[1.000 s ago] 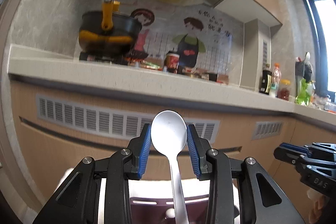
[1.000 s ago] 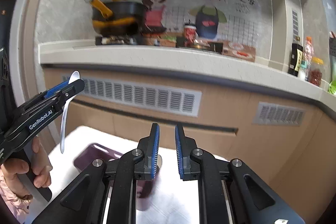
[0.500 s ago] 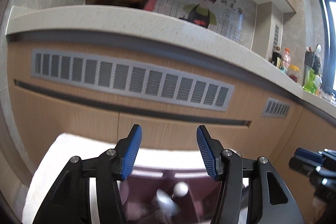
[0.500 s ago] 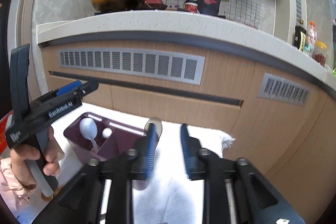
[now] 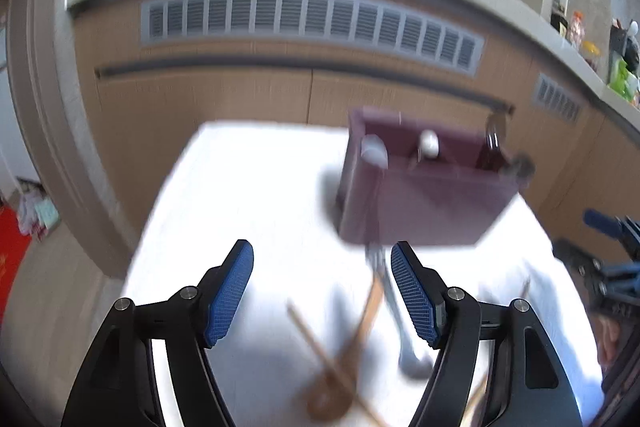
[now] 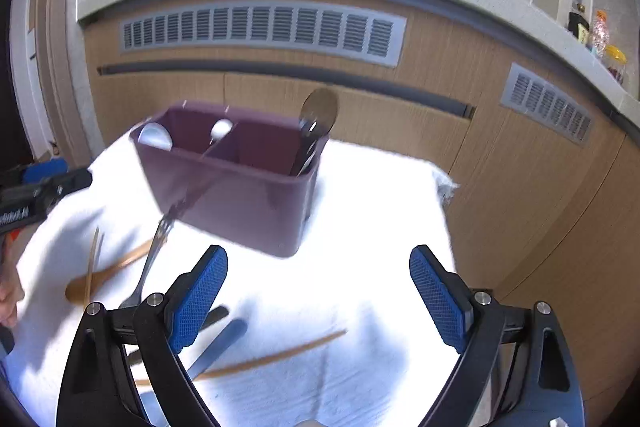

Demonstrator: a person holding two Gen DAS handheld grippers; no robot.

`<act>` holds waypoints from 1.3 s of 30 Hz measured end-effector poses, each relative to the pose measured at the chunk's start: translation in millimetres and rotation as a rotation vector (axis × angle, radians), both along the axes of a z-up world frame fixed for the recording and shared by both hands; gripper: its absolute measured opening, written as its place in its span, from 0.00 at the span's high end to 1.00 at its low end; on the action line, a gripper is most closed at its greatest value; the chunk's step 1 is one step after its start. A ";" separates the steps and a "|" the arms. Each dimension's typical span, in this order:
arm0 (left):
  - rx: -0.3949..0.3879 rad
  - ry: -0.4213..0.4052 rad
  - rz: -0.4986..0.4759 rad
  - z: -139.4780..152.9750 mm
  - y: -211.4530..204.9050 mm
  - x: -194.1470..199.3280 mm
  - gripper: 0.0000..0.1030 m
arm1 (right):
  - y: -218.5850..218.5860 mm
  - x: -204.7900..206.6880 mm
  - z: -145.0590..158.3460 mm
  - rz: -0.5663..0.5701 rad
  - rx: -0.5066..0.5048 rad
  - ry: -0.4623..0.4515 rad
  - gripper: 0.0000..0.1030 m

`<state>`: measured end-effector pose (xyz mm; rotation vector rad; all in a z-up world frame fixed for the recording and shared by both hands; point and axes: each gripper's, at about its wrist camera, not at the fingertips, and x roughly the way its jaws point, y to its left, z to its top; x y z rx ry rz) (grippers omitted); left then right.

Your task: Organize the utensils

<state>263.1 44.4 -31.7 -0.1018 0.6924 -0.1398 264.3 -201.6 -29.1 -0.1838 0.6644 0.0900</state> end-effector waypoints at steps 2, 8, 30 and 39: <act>-0.004 0.041 -0.034 -15.0 1.9 -13.4 0.30 | 1.8 0.2 -7.1 0.003 0.024 0.038 0.12; 0.001 0.124 -0.060 -45.5 7.8 -43.8 0.30 | 21.1 -9.8 -37.2 0.043 -0.028 0.151 0.12; -0.083 0.138 0.182 -48.1 90.3 -70.7 0.30 | 171.0 -24.4 -65.8 0.470 0.027 0.389 0.73; -0.093 0.146 0.127 -47.8 76.7 -70.5 0.30 | 150.7 -32.0 -65.0 0.416 0.003 0.384 0.95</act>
